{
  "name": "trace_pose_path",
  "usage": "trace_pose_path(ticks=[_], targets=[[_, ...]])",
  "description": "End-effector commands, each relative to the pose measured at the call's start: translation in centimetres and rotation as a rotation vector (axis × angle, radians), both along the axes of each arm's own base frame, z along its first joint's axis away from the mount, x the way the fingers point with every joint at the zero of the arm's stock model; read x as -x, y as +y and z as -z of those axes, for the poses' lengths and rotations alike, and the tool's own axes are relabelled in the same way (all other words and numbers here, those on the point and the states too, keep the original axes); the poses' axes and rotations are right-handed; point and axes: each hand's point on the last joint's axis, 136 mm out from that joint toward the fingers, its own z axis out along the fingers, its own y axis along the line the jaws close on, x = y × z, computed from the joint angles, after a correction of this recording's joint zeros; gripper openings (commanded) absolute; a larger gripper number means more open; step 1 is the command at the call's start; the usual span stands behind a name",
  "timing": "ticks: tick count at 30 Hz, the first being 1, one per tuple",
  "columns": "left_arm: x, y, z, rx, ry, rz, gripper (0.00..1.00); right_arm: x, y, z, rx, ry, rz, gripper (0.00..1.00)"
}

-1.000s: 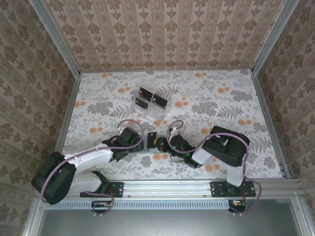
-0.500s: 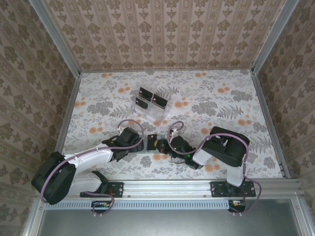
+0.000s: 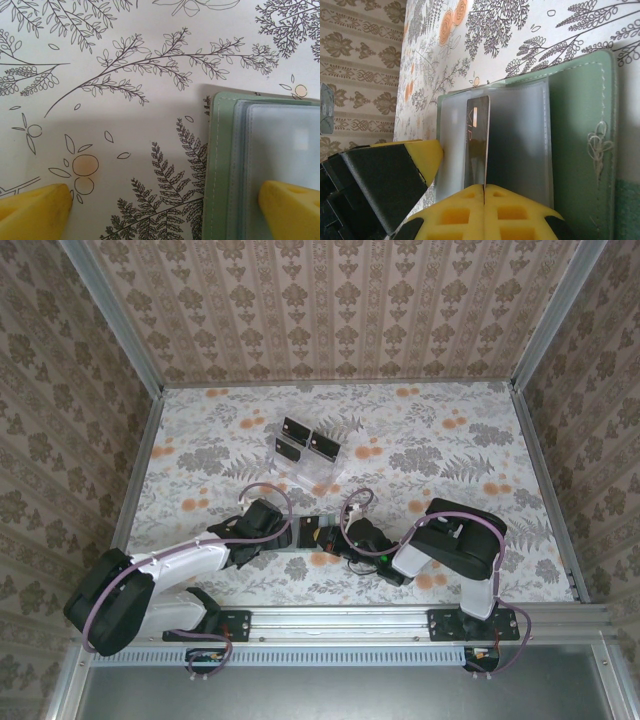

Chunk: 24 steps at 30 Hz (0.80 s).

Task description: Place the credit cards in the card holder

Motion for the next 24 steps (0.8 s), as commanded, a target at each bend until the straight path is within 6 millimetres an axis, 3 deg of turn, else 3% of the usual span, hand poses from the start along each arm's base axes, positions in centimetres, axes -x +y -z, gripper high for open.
trace_pose_path(ticks=[1,8,24], targets=[[2.7,2.3,2.6,-0.094,0.116,-0.01,1.0,1.6,-0.6,2.5,0.05,0.071,-0.021,0.0],[2.7,2.3,2.6,-0.094,0.116,-0.008,1.0,1.9,-0.7,2.7,0.042,0.097,-0.01,0.0],[2.8,2.2,2.6,-0.097,0.118,-0.007,1.0,1.3,1.3,3.0,0.041,0.124,-0.04,0.0]])
